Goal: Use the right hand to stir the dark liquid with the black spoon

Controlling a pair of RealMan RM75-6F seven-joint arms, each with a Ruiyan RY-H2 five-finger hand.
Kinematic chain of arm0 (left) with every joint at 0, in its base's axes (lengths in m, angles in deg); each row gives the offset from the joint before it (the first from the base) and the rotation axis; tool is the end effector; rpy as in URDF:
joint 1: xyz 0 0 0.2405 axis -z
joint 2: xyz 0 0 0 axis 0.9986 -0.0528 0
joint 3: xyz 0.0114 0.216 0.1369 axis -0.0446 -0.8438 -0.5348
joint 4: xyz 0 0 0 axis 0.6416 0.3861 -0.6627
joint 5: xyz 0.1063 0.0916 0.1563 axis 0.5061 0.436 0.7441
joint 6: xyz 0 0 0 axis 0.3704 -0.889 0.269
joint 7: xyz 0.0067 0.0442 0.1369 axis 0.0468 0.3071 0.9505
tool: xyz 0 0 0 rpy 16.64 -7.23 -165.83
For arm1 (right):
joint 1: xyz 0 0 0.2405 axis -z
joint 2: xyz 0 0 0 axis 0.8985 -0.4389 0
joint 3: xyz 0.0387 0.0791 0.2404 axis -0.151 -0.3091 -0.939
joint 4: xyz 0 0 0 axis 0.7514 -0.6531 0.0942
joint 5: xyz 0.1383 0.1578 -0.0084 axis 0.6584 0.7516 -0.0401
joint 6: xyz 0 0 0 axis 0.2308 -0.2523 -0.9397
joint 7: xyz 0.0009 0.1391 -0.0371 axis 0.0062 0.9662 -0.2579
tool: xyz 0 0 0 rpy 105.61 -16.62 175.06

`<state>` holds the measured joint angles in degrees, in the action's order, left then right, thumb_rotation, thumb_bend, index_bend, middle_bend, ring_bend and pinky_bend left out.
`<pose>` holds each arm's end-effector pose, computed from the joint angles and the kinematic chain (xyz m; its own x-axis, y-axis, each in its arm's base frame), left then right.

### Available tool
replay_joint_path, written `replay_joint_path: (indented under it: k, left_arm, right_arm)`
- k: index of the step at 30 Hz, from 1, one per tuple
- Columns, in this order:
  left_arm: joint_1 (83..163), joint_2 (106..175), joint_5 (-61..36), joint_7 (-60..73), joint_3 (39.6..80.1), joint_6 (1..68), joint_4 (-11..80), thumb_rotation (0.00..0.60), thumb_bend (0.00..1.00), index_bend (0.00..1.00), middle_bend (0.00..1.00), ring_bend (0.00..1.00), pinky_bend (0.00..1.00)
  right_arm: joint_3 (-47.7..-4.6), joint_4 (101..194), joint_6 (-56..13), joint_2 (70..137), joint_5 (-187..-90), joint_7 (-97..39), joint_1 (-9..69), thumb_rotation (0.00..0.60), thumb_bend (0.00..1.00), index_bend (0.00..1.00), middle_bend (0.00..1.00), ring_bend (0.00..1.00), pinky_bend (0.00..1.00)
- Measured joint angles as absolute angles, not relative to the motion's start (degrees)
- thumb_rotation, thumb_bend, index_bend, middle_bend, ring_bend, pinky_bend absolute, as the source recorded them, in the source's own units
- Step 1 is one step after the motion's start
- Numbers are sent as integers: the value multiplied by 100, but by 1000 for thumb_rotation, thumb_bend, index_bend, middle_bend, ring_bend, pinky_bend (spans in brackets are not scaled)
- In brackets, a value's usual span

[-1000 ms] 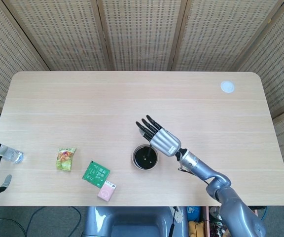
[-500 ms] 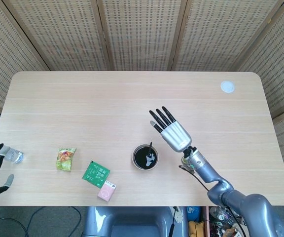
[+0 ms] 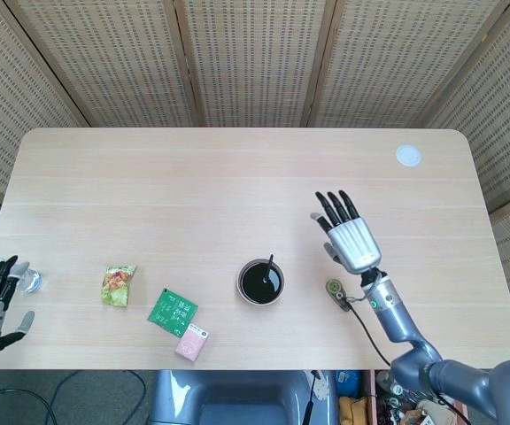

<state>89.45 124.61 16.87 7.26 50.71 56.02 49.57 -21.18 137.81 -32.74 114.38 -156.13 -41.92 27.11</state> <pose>-0.3239 0.1542 0.1400 0.4511 0.0640 0.8902 0.8924 -0.0475 -0.4488 -0.1986 -0.3444 0.0119 0.5062 0.1188 0.8542 -0.7737 -0.3751 0.5106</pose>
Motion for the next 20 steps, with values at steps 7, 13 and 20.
replay_joint_path:
  k: [7, 13, 20]
  left_arm:
    - [8972, 12506, 1808, 861, 5047, 5654, 5033, 600, 384, 0, 0, 0, 0]
    - [8963, 12505, 1828, 938, 5050, 5709, 5107, 600, 385, 0, 0, 0, 0]
    - [8926, 12490, 1835, 987, 5031, 5762, 5172, 600, 385, 0, 0, 0, 0]
  right_arm:
    - [-2181, 14603, -3382, 10917, -15178, -4319, 3266, 600, 448, 301, 113, 0, 0]
    - [-2096, 15044, -3685, 10514, -15119, -4431, 3734, 600, 449, 301, 113, 0, 0]
    - [-1947, 15355, -4071, 10310, -15187, -4433, 4224, 600, 449, 301, 112, 0, 0]
